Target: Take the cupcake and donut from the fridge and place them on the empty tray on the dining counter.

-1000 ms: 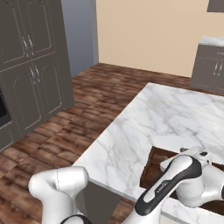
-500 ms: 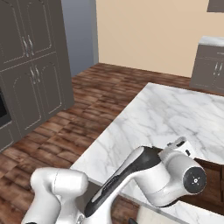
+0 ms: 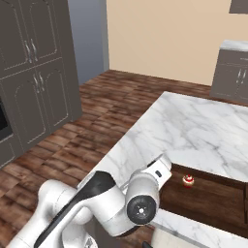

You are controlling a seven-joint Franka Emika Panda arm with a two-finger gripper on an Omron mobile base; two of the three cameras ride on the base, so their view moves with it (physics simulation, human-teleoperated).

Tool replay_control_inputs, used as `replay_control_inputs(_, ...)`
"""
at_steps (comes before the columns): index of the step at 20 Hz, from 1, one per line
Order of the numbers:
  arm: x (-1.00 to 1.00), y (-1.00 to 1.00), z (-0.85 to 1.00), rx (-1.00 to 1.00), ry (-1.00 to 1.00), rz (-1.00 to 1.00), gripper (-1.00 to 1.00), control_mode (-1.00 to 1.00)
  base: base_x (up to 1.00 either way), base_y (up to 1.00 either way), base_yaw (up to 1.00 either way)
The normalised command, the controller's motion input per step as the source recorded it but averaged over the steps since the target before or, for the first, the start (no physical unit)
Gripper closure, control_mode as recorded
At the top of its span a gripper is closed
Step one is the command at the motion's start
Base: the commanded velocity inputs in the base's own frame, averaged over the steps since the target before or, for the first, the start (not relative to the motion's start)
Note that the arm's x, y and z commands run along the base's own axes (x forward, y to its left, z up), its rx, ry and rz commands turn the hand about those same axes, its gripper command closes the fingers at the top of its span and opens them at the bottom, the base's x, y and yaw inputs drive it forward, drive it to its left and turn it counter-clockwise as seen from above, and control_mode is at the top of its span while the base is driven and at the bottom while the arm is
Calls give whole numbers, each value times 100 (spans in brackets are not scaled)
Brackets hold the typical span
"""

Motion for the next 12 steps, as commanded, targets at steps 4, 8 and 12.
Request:
replay_control_inputs(4, 0, 23, 2, -1, -4, 3, -100, -100, 0, 0, 0)
replay_control_inputs(8, 2, 0, 0, 0, 0, 0, -100, 100, 1, 0, 0)
replay_control_inputs(12, 0, 0, 0, 0, 0, 0, -100, 100, -54, 12, 1)
